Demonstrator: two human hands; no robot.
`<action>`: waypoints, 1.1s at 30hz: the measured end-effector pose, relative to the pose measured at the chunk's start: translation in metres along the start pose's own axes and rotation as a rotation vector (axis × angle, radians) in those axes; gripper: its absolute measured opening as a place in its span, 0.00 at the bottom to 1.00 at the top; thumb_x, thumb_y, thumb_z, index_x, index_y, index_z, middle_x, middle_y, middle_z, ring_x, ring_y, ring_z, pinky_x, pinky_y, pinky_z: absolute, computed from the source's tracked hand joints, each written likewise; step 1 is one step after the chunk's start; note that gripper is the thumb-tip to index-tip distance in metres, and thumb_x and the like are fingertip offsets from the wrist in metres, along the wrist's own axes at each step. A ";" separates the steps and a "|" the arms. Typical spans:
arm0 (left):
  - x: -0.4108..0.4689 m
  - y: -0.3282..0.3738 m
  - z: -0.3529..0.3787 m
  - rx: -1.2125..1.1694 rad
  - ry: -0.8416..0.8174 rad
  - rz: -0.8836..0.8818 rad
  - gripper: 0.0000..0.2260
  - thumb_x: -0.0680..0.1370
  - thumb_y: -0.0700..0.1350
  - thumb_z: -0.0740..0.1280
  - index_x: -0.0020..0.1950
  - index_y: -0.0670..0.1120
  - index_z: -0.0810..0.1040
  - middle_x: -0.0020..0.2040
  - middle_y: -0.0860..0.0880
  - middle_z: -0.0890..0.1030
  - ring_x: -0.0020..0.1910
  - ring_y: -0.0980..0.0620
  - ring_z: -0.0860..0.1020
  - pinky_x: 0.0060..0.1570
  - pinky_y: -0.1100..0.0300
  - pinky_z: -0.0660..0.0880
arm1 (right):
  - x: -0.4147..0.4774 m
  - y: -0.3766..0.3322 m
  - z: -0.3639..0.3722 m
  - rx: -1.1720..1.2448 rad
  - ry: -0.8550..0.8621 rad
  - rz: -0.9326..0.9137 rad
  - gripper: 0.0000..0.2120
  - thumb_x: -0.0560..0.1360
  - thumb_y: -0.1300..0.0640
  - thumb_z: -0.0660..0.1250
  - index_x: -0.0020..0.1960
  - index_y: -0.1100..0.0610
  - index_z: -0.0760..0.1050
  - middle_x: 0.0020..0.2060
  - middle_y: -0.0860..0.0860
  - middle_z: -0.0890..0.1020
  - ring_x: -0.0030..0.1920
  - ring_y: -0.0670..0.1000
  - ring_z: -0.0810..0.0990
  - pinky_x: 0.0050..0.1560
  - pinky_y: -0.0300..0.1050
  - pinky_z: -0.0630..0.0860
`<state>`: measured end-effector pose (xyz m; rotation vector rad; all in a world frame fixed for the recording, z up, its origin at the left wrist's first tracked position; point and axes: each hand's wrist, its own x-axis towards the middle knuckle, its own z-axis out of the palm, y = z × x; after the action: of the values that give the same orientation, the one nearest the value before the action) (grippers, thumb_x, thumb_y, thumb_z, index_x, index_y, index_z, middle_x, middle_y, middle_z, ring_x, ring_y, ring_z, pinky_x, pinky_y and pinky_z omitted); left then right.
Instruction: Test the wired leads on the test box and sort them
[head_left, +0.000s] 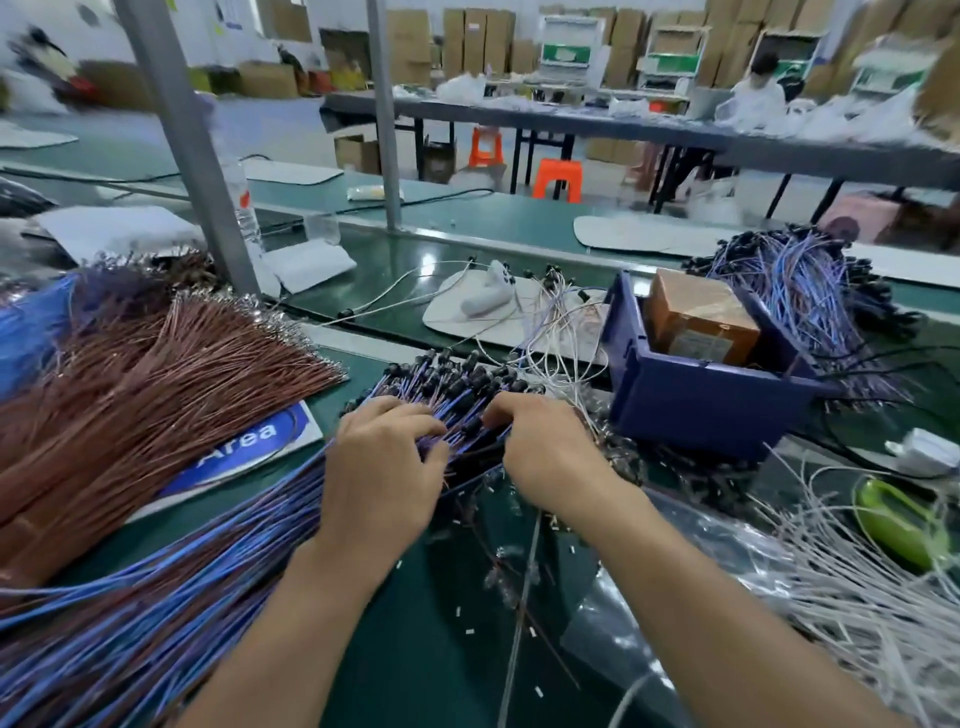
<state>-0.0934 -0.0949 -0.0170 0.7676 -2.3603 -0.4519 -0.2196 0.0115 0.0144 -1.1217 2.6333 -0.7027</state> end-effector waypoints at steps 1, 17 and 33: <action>-0.001 -0.001 0.000 0.015 0.008 0.028 0.05 0.73 0.42 0.78 0.48 0.48 0.89 0.51 0.53 0.87 0.58 0.47 0.79 0.65 0.48 0.75 | 0.001 0.000 0.002 0.003 0.023 0.008 0.17 0.72 0.67 0.61 0.50 0.49 0.80 0.40 0.47 0.79 0.42 0.53 0.77 0.43 0.45 0.75; -0.002 -0.013 -0.005 0.030 -0.003 -0.030 0.09 0.69 0.42 0.81 0.48 0.51 0.88 0.49 0.54 0.87 0.55 0.48 0.81 0.58 0.54 0.70 | -0.012 -0.018 0.012 0.050 -0.015 -0.035 0.09 0.74 0.46 0.68 0.39 0.50 0.81 0.31 0.46 0.82 0.36 0.49 0.80 0.41 0.47 0.78; -0.003 -0.005 -0.004 -0.098 0.005 -0.177 0.25 0.70 0.32 0.73 0.66 0.48 0.83 0.54 0.47 0.84 0.54 0.45 0.81 0.56 0.56 0.75 | 0.024 -0.038 -0.006 0.003 0.073 -0.086 0.25 0.75 0.67 0.64 0.65 0.44 0.79 0.61 0.51 0.79 0.60 0.52 0.77 0.64 0.45 0.70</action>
<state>-0.0869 -0.0973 -0.0179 0.9343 -2.2562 -0.6351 -0.2149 -0.0266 0.0381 -1.2384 2.6558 -0.7778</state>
